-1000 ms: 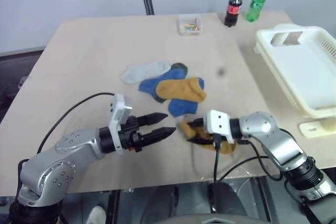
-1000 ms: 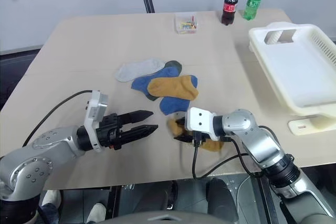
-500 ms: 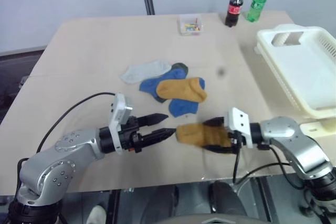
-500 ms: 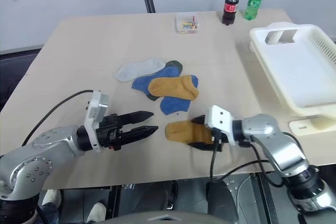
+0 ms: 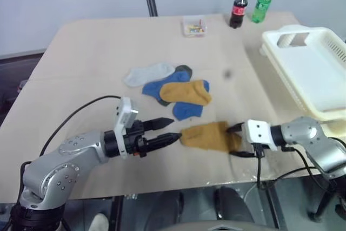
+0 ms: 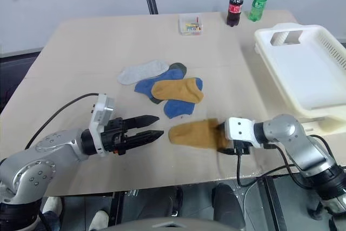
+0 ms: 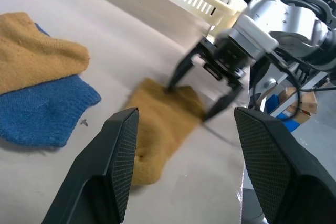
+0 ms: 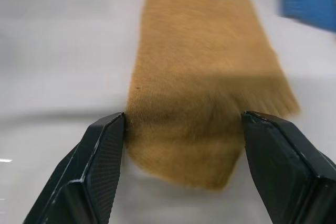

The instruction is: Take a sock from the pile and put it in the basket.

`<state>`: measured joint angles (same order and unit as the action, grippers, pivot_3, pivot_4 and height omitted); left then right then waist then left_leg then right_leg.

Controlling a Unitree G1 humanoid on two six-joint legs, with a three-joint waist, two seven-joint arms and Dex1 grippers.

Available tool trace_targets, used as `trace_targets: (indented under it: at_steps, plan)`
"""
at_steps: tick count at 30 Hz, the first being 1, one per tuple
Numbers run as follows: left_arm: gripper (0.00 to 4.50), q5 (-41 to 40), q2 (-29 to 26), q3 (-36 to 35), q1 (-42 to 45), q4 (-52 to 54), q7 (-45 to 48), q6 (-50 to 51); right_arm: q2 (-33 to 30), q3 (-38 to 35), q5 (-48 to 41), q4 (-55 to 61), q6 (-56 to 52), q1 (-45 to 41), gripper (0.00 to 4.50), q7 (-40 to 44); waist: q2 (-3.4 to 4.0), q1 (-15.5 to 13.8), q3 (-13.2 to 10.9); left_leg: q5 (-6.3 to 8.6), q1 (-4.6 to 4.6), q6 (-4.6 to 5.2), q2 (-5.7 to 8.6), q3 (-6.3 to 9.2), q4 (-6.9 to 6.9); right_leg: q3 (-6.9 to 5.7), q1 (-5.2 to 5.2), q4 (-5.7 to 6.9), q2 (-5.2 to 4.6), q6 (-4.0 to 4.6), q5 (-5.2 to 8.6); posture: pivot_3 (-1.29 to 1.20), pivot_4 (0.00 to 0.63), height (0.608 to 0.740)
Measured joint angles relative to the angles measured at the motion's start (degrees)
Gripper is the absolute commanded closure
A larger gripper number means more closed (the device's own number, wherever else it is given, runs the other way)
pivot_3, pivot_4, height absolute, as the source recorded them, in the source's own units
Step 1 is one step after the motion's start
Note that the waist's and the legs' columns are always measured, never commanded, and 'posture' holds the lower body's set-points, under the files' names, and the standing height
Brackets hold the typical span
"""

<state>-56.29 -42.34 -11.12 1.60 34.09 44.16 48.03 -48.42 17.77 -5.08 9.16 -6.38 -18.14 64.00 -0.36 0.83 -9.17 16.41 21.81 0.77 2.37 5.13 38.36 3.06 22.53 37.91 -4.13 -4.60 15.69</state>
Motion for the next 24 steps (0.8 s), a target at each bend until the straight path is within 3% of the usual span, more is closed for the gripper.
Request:
trace_targets:
  at_steps: [5,8,16,19,24]
  plan:
    - [1.38,0.05,0.29,0.54,0.03,0.00,-0.22,-0.08,-0.08,-0.10,3.23,-7.60,11.20,-3.75,0.86,-0.09,-0.01,-0.12,0.00,0.00,0.01,-0.01,0.04,0.00,0.01,0.00,-0.01,-0.02,-0.03,0.00,0.00,0.00,0.150,0.740]
    - [1.38,0.25,0.32,0.55,0.04,0.00,-0.24,-0.27,-0.08,-0.65,2.95,-8.72,11.77,-4.26,0.86,0.18,-0.02,-0.13,-0.01,-0.01,0.03,-0.01,0.04,0.01,0.01,0.00,0.00,-0.02,-0.04,0.00,0.00,0.00,0.150,0.740]
    - [1.38,1.21,3.36,-0.05,0.37,0.01,-1.77,-3.84,2.99,-9.63,-13.30,-0.57,-11.80,-4.25,0.86,-0.82,-0.01,-0.02,-0.04,0.00,0.14,-0.02,-0.06,0.04,-0.04,0.00,0.12,-0.08,-0.04,0.01,0.00,0.00,0.150,0.740]
    - [1.38,6.15,3.78,-0.16,1.64,-1.70,-4.16,-7.09,13.96,-11.74,-19.53,-0.77,-27.43,-7.90,0.86,-10.74,-0.02,0.18,-0.04,0.00,0.11,-0.02,-0.05,0.01,-0.04,0.04,0.16,-0.01,0.01,0.02,0.00,0.00,0.150,0.740]
    - [1.38,10.42,4.13,0.05,2.92,-3.44,-5.21,-9.52,24.99,-11.51,-19.15,-6.22,-33.61,-13.31,0.86,-21.65,0.00,0.03,-0.05,-0.01,0.26,-0.03,0.06,-0.01,-0.05,0.05,0.34,-0.01,-0.02,0.02,0.00,0.00,0.150,0.740]
